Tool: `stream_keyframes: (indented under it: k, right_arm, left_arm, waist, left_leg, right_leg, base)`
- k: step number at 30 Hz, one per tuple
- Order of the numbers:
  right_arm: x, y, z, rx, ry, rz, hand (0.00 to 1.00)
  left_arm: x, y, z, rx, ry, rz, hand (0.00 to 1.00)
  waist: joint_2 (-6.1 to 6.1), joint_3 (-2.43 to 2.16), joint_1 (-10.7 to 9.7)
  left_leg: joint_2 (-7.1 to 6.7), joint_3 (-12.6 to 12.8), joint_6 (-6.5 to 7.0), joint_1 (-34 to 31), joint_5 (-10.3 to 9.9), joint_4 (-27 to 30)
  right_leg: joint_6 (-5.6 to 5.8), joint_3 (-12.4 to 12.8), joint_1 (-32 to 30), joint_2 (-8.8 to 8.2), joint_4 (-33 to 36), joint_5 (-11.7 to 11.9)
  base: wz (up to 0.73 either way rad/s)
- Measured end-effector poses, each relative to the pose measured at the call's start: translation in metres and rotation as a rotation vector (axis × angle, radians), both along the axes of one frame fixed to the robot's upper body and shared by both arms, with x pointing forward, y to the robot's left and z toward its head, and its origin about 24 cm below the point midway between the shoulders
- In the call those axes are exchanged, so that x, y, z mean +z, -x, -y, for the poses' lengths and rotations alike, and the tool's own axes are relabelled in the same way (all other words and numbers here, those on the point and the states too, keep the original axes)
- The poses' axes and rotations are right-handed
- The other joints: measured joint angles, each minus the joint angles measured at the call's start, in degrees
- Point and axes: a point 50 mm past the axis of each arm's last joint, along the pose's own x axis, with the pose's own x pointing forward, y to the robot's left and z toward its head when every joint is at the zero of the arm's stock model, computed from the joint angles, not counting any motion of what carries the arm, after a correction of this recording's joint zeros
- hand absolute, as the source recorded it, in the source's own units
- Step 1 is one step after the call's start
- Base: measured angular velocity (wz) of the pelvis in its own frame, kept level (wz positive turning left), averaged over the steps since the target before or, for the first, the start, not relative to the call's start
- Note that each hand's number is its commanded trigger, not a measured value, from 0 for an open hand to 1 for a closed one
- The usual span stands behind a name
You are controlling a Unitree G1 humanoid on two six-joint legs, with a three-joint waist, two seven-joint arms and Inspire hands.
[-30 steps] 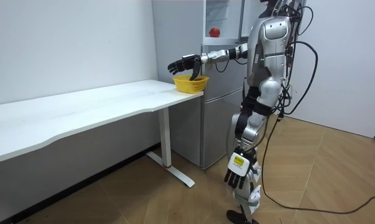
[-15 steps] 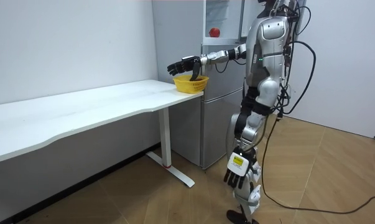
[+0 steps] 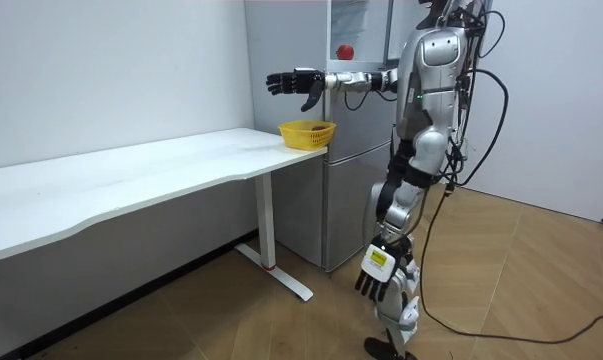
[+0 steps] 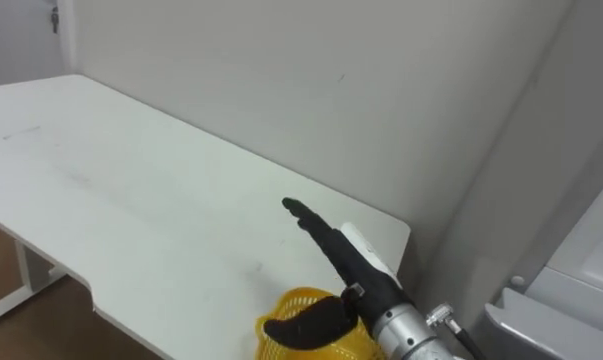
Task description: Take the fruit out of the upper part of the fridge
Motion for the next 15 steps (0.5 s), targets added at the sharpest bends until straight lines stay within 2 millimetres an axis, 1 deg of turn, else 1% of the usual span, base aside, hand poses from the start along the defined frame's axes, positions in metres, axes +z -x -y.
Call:
stream_keyframes:
  k: [2,3,5,8,10,11,12,13,14,15]
  right_arm:
    - [0.006,0.001,0.001,-0.014,-0.020,0.037,0.00]
    - [0.010,0.001,0.002,-0.025,-0.033,0.057,0.00]
    - [0.017,0.002,0.004,-0.045,-0.053,0.088,0.00]
    - [0.035,0.006,0.009,-0.061,-0.120,0.153,0.00]
    - [0.052,0.012,0.011,-0.069,-0.185,0.221,0.00]
    - [0.061,0.015,0.011,-0.064,-0.220,0.253,0.00]
    - [0.065,0.017,0.012,-0.059,-0.240,0.268,0.00]
    - [0.074,0.021,0.013,-0.059,-0.269,0.304,0.00]
    - [0.078,0.023,0.014,-0.062,-0.281,0.327,0.00]
    - [0.086,0.029,0.016,-0.066,-0.298,0.374,0.00]
  left_arm:
    - [0.000,0.002,0.000,0.000,-0.006,0.000,0.00]
    - [0.000,0.001,0.001,-0.001,-0.012,0.004,0.00]
    - [0.000,0.001,0.000,-0.003,-0.021,0.012,0.00]
    - [-0.001,0.001,0.002,-0.010,-0.018,0.015,0.00]
    - [-0.001,0.003,0.002,-0.004,-0.020,0.014,0.00]
    - [-0.002,0.006,0.003,0.013,-0.028,0.018,0.00]
    - [-0.002,0.008,0.003,0.019,-0.030,0.018,0.00]
    - [-0.002,0.012,0.003,0.023,-0.040,0.017,0.00]
    - [-0.002,0.015,0.004,0.026,-0.044,0.011,0.00]
    - [-0.003,0.018,0.005,0.029,-0.047,0.010,0.00]
  waist:
    - [0.31,0.17,-0.50]
    - [0.61,0.35,-0.89]
    - [1.01,0.26,-1.68]
    - [2.07,0.07,-2.84]
    - [2.85,-0.30,-3.97]
    - [3.35,-0.49,-4.37]
    - [3.51,-0.61,-4.97]
    - [3.83,-0.86,-6.20]
    - [3.94,-0.92,-6.74]
    - [4.21,-0.88,-7.35]
  left_leg:
    - [0.00,0.17,0.03,0.21,-0.01,-0.22]
    - [0.01,0.23,0.10,0.22,-0.06,-0.20]
    - [0.02,0.23,0.11,0.04,-0.07,-0.24]
    - [0.06,0.80,0.13,0.18,-0.09,-0.35]
    - [0.10,1.49,0.13,0.58,-0.08,-0.43]
    - [0.18,2.44,0.13,1.13,-0.08,-0.56]
    - [0.17,2.42,0.13,1.21,-0.08,-0.54]
    - [0.14,2.43,0.13,1.26,-0.08,-0.53]
    - [0.12,2.42,0.13,1.31,-0.08,-0.50]
    - [0.11,2.95,0.13,1.77,-0.08,-0.51]
  right_leg:
    - [0.05,-0.01,0.10,0.01,0.03,0.03]
    - [0.06,0.03,0.06,0.02,0.08,0.05]
    - [0.07,0.02,-0.18,0.04,0.11,0.05]
    - [0.07,0.65,-0.34,0.14,0.13,0.06]
    - [0.07,1.38,-0.33,0.25,0.16,0.07]
    - [0.07,1.76,-0.25,0.35,0.33,0.07]
    - [0.07,1.82,-0.16,0.34,0.34,0.07]
    - [0.08,2.24,-0.13,0.37,0.37,0.07]
    - [0.08,2.60,-0.11,0.42,0.37,0.07]
    - [0.11,3.20,-0.07,0.54,0.42,0.09]
  base:
    - [-0.05]
    - [-0.03]
    - [0.00]
    - [-0.09]
    - [-0.20]
    - [-0.26]
    - [-0.17]
    - [0.00]
    - [-0.12]
    - [-0.28]
